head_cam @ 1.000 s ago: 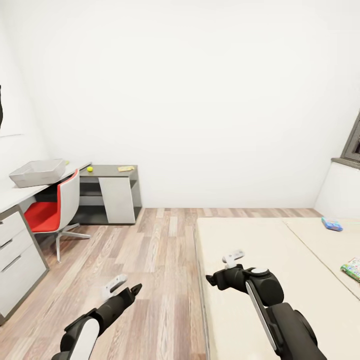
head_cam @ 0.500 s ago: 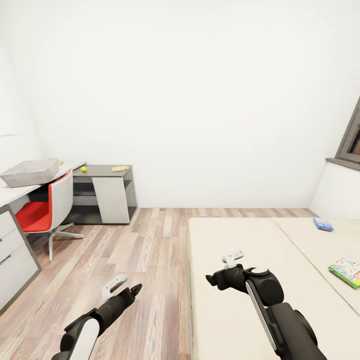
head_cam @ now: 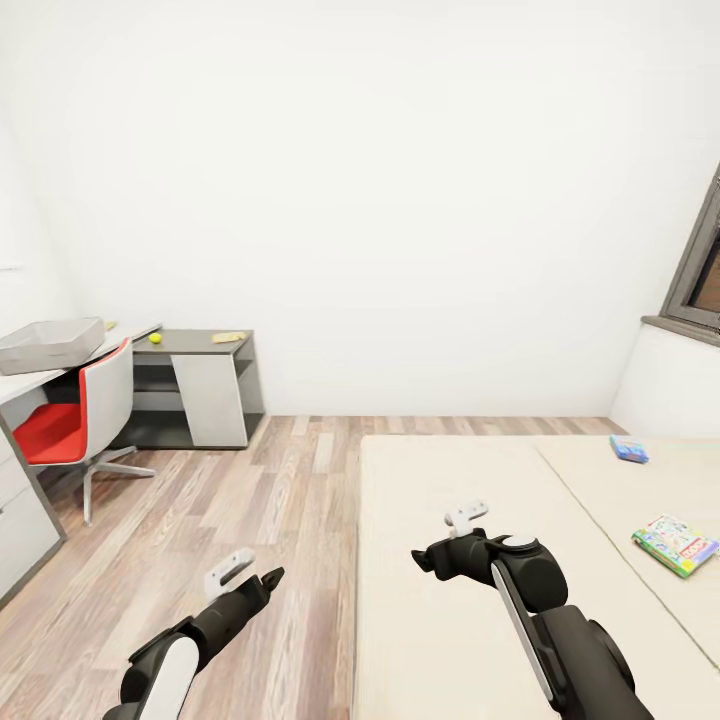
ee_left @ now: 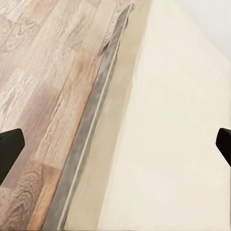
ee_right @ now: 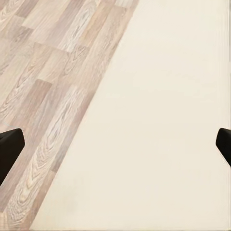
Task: Put all the toys in the child's room - the three board games (two on the bed and one on the table), the two jigsaw puzzles on the table, and the tennis ball on the table - inside the toy box on the table in the child's room.
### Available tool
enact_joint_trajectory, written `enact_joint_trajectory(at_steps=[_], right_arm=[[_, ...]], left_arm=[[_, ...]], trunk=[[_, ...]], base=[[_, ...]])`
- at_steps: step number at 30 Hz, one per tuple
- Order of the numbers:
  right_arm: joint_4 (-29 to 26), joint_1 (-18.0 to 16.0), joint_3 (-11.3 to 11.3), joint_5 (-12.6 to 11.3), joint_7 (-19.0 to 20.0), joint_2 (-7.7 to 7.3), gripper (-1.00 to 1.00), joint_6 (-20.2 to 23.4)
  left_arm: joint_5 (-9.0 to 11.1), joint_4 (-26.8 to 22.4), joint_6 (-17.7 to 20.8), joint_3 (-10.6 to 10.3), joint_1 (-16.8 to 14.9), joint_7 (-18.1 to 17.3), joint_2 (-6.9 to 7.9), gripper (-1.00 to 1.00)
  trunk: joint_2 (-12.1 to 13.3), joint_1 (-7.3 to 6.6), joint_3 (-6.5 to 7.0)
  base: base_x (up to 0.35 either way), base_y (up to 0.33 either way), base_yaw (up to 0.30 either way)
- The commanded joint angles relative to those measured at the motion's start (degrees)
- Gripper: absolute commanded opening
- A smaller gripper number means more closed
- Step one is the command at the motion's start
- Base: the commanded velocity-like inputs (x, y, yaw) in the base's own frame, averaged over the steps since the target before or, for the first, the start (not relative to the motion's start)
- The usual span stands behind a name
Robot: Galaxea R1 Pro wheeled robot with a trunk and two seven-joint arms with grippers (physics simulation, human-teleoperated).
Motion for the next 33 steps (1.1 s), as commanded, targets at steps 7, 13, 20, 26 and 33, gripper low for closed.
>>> enact_joint_trajectory(at_steps=[7, 13, 20, 26, 33], right_arm=[[0.0, 0.0, 0.1, 0.6, 0.5, -0.04, 1.0, 0.2], [0.0, 0.0, 0.1, 0.6, 0.4, -0.04, 1.0, 0.2], [0.0, 0.0, 0.1, 0.6, 0.5, -0.04, 1.0, 0.2], [0.0, 0.0, 0.1, 0.6, 0.5, -0.04, 1.0, 0.2], [0.0, 0.0, 0.1, 0.6, 0.5, -0.04, 1.0, 0.2]], left_arm=[[0.6, -0.1, 0.3, 0.1, 0.0, 0.4, -0.05, 1.0], [0.6, -0.1, 0.3, 0.1, 0.0, 0.4, -0.05, 1.0], [0.6, -0.1, 0.3, 0.1, 0.0, 0.4, -0.05, 1.0], [0.6, -0.1, 0.3, 0.1, 0.0, 0.4, -0.05, 1.0], [0.6, -0.1, 0.3, 0.1, 0.0, 0.4, -0.05, 1.0]], trunk=[[0.0, 0.0, -0.07], [0.0, 0.0, -0.07], [0.0, 0.0, -0.07], [0.0, 0.0, -0.07], [0.0, 0.0, -0.07]], base=[[0.0, -0.22, 0.0], [0.0, -0.22, 0.0], [0.0, -0.22, 0.0], [0.0, -0.22, 0.0], [0.0, -0.22, 0.0]])
